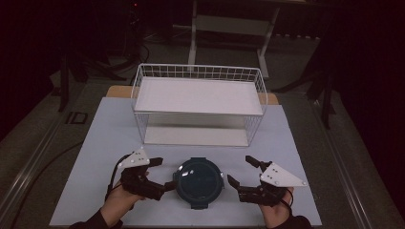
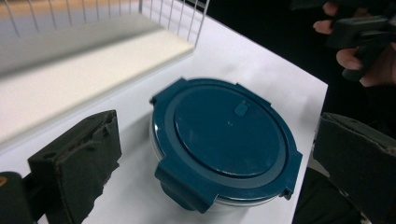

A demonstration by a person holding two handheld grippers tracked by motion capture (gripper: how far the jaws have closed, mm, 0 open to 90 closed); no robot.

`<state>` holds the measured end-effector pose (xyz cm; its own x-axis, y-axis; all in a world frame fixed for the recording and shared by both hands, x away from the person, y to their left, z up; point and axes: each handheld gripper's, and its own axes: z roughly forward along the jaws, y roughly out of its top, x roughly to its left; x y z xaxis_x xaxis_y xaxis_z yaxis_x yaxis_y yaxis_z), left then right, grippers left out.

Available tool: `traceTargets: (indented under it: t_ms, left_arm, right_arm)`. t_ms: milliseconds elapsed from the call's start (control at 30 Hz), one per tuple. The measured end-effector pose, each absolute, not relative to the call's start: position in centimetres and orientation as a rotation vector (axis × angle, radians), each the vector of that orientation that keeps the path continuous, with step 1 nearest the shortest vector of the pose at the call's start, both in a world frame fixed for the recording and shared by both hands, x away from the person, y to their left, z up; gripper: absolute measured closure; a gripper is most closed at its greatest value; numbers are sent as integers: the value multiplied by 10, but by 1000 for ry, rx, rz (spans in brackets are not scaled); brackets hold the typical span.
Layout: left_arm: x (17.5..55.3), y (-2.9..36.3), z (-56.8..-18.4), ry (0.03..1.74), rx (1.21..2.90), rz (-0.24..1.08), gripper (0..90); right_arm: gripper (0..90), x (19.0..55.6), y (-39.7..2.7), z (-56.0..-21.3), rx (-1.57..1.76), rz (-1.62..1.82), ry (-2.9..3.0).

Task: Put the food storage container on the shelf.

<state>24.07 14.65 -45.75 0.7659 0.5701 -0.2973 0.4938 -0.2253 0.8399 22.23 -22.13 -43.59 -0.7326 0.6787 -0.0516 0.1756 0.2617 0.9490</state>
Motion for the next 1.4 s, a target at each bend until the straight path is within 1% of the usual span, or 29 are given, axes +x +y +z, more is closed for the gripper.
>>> traceTargets:
  t_ms: [33,133,167,200,267,333,367,400,433,500,533,567,633,667,700,733,767,800,867,933,1133,1167,1200,1233,1267,1300,1400]
  left_arm:
    - [242,146,-460,826,1871,77,15]
    - [246,143,-466,861,1880,52,15]
    - [251,141,-473,905,1867,-2,16]
    - [251,141,-473,905,1867,-2,16]
    - [257,141,-482,979,1853,-85,16]
    - [259,141,-484,1003,1845,-106,16]
    - [262,143,-487,1047,1825,-144,16]
    - [262,143,-487,1047,1825,-144,16]
    - [266,145,-491,1106,1791,-222,16]
    - [269,146,-494,1145,1766,-323,16]
    - [269,146,-494,1145,1766,-323,16]
    - [271,147,-496,1180,1756,-368,18]
    - [272,147,-498,1200,1749,-415,54]
    - [272,147,-498,1200,1749,-415,60]
    - [273,148,-500,1232,1732,-456,88]
    - [273,148,-500,1232,1732,-456,135]
    - [274,150,-503,1285,1733,-466,154]
    - [275,150,-504,1297,1737,-477,157]
    - [276,150,-508,1332,1726,-510,216]
    - [277,150,-511,1336,1716,-560,225]
    - [280,151,-519,1396,1675,-634,431]
    - [280,151,-520,1400,1680,-643,431]
    - [280,151,-521,1403,1668,-651,458]
    - [280,151,-521,1399,1653,-674,505]
    - [280,150,-521,1399,1660,-678,505]
    - [280,150,-522,1402,1654,-686,507]
    - [281,149,-525,1384,1656,-709,511]
  right_arm:
    - [125,222,-221,-436,778,1479,2085]
    - [112,222,-220,-438,800,1480,2085]
    - [106,222,-218,-439,808,1472,2084]
    - [106,222,-218,-439,808,1472,2084]
    - [106,221,-215,-441,811,1474,2074]
    - [106,221,-213,-442,815,1472,2078]
    - [106,222,-212,-442,813,1469,2084]
    - [106,222,-211,-443,814,1464,2085]
    - [106,222,-211,-443,814,1464,2085]
    - [107,221,-209,-446,810,1454,2098]
    - [107,221,-209,-446,810,1454,2098]
    - [107,221,-209,-446,813,1452,2104]
    - [107,221,-208,-446,815,1452,2113]
    - [107,220,-208,-447,816,1447,2114]
    - [107,220,-207,-447,811,1445,2121]
    - [107,220,-207,-447,811,1445,2121]
    - [107,220,-207,-448,813,1440,2126]
    - [107,220,-206,-448,813,1440,2134]
    - [109,221,-206,-448,813,1441,2136]
    - [112,221,-206,-449,817,1442,2143]
    - [112,221,-206,-449,815,1438,2147]
    - [112,221,-206,-448,815,1438,2147]
    - [113,221,-206,-448,814,1437,2146]
    - [113,221,-206,-448,819,1438,2150]
    - [113,221,-206,-448,819,1438,2150]
    - [133,221,-206,-448,825,1436,2156]
    - [137,222,-207,-450,845,1435,2169]
